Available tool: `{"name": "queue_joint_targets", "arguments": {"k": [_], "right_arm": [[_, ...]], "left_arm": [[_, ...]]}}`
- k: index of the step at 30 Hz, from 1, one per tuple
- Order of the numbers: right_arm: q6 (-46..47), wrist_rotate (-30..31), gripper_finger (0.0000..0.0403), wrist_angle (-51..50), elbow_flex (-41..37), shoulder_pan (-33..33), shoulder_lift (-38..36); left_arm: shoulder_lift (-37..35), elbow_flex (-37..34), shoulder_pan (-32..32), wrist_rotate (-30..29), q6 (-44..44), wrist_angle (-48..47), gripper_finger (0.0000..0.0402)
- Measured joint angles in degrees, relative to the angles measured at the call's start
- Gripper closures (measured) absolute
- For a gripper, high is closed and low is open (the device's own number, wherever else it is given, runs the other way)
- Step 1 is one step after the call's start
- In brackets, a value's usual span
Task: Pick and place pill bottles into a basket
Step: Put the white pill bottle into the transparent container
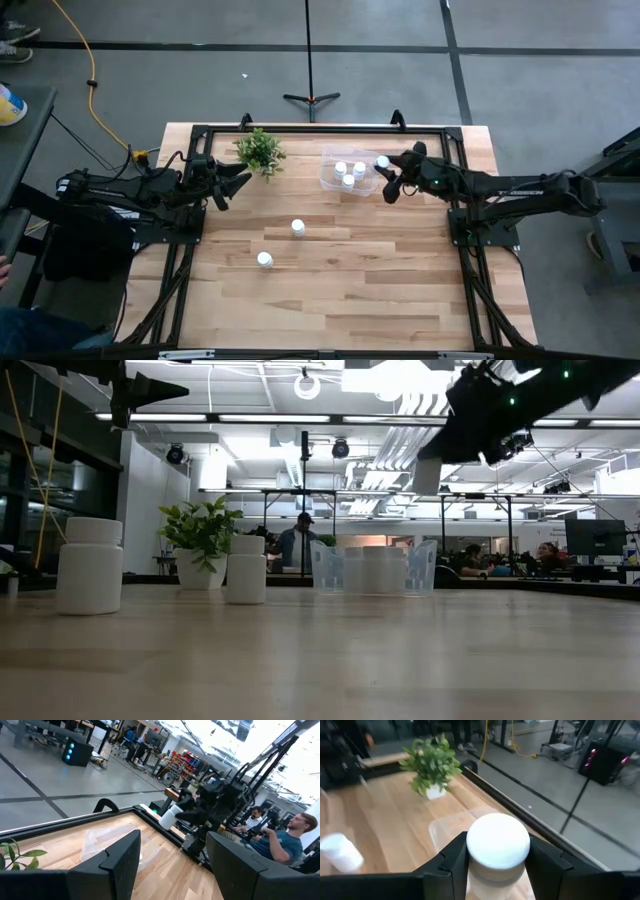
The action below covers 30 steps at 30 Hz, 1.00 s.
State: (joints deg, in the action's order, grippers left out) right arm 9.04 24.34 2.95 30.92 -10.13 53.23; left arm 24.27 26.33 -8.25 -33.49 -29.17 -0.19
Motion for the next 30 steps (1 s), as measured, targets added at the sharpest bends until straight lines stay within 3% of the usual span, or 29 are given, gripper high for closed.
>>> {"name": "queue_joint_targets", "arguments": {"k": [9,19,25,30], "right_arm": [[7.4,-2.3,0.0255,16.3,-9.6,-2.3,0.0],[6.8,-0.5,0.0255,31.8,-10.3,-2.4,0.0],[5.7,-1.5,0.0253,34.2,-10.3,-3.7,0.4],[7.3,-7.6,0.0255,34.6,-10.3,-5.3,3.3]], "left_arm": [[0.0,0.0,0.0,0.0,-1.1,-0.5,0.0142],[0.0,0.0,0.0,0.0,-1.2,-1.4,0.0142],[0.0,0.0,0.0,0.0,-1.2,-1.4,0.0142],[0.0,0.0,0.0,0.0,-1.2,-1.4,0.0142]]}}
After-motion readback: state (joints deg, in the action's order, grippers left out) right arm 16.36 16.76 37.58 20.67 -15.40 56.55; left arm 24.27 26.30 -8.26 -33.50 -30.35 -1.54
